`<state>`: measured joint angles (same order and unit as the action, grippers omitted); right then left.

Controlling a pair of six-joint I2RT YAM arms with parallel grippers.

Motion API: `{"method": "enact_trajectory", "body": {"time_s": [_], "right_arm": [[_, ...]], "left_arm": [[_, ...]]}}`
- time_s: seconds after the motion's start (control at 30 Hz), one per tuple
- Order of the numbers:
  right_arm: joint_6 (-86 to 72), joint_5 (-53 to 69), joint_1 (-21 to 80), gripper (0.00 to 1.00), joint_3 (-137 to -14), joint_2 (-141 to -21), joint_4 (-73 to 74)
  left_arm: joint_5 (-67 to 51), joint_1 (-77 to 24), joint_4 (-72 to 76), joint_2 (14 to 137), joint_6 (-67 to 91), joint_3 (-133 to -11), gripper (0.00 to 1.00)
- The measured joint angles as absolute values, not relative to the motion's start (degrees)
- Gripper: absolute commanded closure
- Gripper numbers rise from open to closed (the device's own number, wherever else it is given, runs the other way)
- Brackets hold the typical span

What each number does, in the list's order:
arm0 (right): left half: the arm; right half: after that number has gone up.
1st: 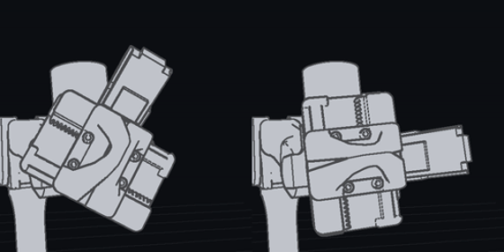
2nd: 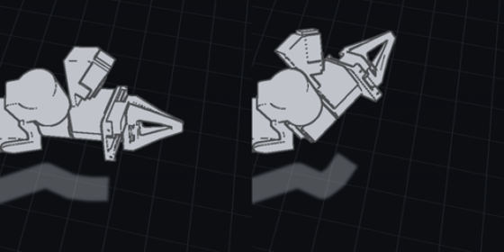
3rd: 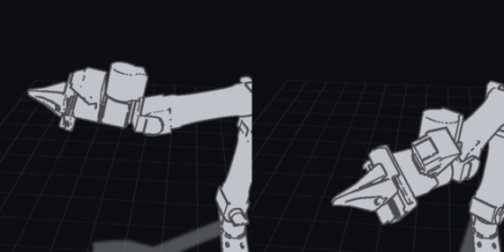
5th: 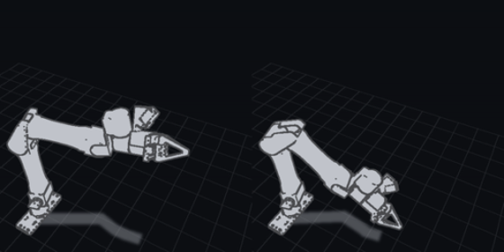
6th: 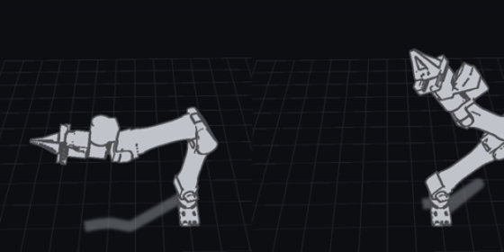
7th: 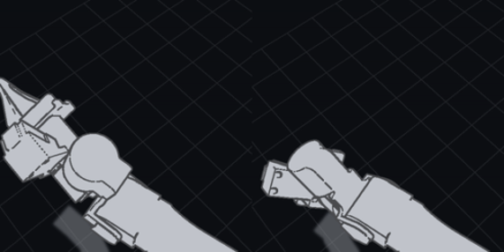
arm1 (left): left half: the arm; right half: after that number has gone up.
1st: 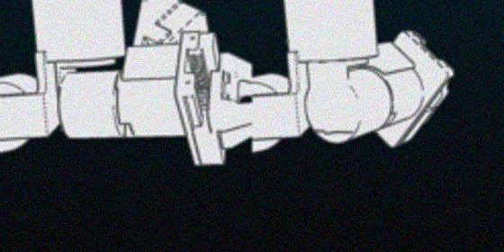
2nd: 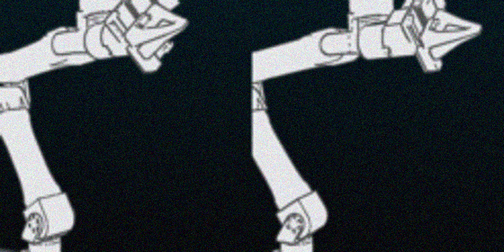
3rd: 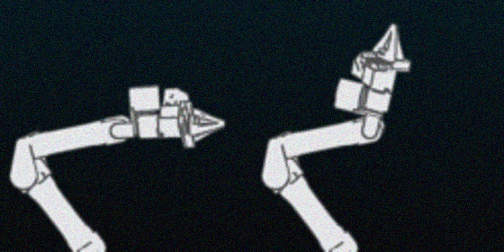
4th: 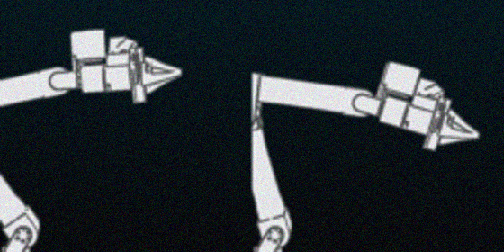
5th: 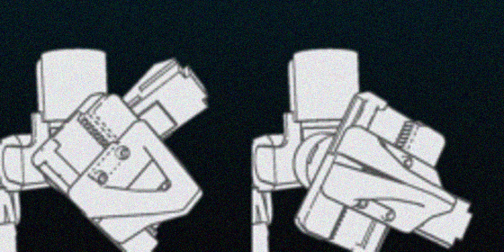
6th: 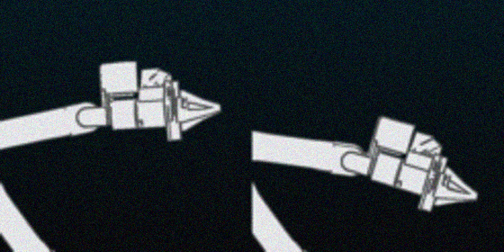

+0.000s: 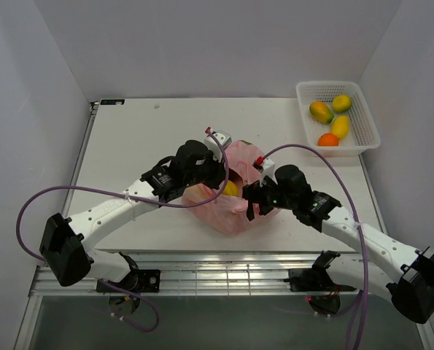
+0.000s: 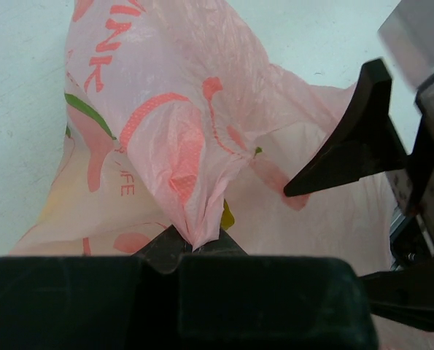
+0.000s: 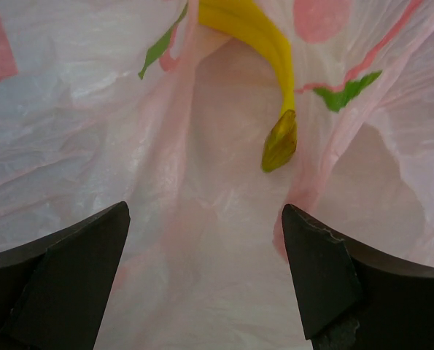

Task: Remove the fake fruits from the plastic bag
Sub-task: Take out the fake fruit from the plastic bag.

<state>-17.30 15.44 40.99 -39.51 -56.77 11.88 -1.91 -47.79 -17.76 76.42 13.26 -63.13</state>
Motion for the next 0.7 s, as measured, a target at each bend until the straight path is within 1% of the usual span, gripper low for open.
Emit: {"method": "enact_trajectory", "body": {"time_s": [0.17, 0.37, 0.47, 0.6, 0.7], "right_arm": [[-17.3, 10.96, 46.33, 0.1, -40.64, -56.31, 13.72], [-17.61, 11.35, 46.96, 0.1, -43.22, -46.06, 13.91], [-18.02, 12.75, 47.0, 0.1, -43.33, -43.31, 13.5], [-19.09, 14.28, 47.03, 0.1, -43.33, -43.88, 13.26], [-20.21, 12.95, 47.07, 0.1, -43.03, -46.04, 13.15]], "left_arm": [[-0.67, -47.83, -18.96, 77.08, 14.11, -65.01, 1.0], [0.62, -47.86, -19.55, 77.89, 15.16, -65.19, 1.0], [0.93, -47.86, -19.62, 77.91, 15.68, -65.19, 1.0], [0.91, -47.86, -19.68, 77.91, 15.99, -65.19, 1.0], [0.84, -47.86, -19.66, 77.91, 15.99, -65.19, 1.0]]}}
